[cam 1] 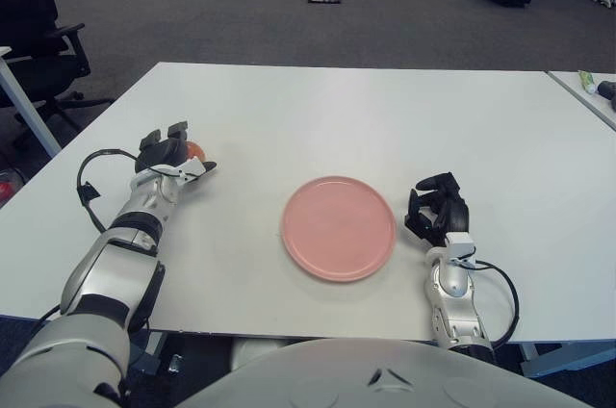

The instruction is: Put the apple into the plate.

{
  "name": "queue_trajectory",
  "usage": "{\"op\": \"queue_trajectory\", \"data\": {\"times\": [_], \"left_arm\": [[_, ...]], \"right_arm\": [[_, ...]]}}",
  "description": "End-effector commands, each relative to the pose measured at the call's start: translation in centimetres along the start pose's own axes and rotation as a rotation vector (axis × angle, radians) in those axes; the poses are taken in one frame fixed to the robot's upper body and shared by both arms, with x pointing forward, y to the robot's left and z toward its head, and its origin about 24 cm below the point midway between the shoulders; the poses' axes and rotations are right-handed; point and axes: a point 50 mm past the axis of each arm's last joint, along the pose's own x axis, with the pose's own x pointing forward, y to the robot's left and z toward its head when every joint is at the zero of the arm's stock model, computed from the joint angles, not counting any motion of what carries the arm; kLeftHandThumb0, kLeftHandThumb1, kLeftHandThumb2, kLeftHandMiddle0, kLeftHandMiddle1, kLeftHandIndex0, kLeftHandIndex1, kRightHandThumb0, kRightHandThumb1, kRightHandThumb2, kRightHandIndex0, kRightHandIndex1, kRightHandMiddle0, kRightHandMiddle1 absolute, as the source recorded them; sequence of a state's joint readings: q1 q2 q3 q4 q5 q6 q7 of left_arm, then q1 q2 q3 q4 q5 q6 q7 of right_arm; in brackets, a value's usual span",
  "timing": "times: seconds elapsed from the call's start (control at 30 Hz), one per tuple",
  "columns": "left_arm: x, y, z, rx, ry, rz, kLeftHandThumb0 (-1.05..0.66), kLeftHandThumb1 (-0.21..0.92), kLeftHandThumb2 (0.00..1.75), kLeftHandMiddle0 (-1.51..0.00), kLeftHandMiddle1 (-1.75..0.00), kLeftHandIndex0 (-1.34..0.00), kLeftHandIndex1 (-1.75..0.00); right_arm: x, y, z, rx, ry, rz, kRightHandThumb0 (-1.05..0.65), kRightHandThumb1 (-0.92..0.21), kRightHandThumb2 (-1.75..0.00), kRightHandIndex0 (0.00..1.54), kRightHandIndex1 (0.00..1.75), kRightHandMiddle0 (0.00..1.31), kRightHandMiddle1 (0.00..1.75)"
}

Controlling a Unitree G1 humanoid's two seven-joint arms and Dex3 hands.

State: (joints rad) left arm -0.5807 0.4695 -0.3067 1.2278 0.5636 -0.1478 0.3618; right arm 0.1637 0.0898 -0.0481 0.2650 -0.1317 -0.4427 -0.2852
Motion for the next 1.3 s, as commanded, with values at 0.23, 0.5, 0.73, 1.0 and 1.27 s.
{"op": "queue_trajectory", "data": {"times": [0.23,0.5,0.73,1.0,1.27], "left_arm": [[-1.6,-3.2,-0.8,0.045,0.012,-0.093,-0.2,0.33,1.21,-0.6,-1.43,-0.52,-1.73],[-1.5,-2.9,-0.4,0.009,0.029,-0.013,-0.01,0.04,1.58,-0.87,-1.57,-0.61,-1.75],[-1.6,-3.0,-0.5,-0.02,0.048,-0.006,0.0,0.05,1.57,-0.87,-1.57,-0.6,-1.75],[-1.5,-3.0,-0.3,-0.059,0.04,-0.012,0.0,0.04,1.58,-0.87,-1.59,-0.6,-1.75],[-1.6,-3.0,-0.2,-0.045,0.026,-0.011,0.0,0.03,1.59,-0.88,-1.56,-0.62,-1.75]], "right_arm": [[-0.8,-0.5,-1.2,-0.018,0.072,-0.02,-0.4,-0.62,-0.94,0.95,1.75,0.38,1.75],[-0.8,-0.5,-1.1,-0.017,0.067,-0.025,-0.4,-0.62,-0.94,0.95,1.75,0.38,1.75],[-0.9,-0.6,-1.1,-0.016,0.064,-0.024,-0.4,-0.62,-0.94,0.97,1.75,0.39,1.75],[-0.9,-0.7,-1.1,-0.019,0.069,-0.023,-0.4,-0.61,-0.96,0.97,1.75,0.39,1.75],[-0.8,-0.7,-1.1,-0.024,0.07,-0.029,-0.4,-0.6,-0.96,0.97,1.75,0.39,1.75]]}}
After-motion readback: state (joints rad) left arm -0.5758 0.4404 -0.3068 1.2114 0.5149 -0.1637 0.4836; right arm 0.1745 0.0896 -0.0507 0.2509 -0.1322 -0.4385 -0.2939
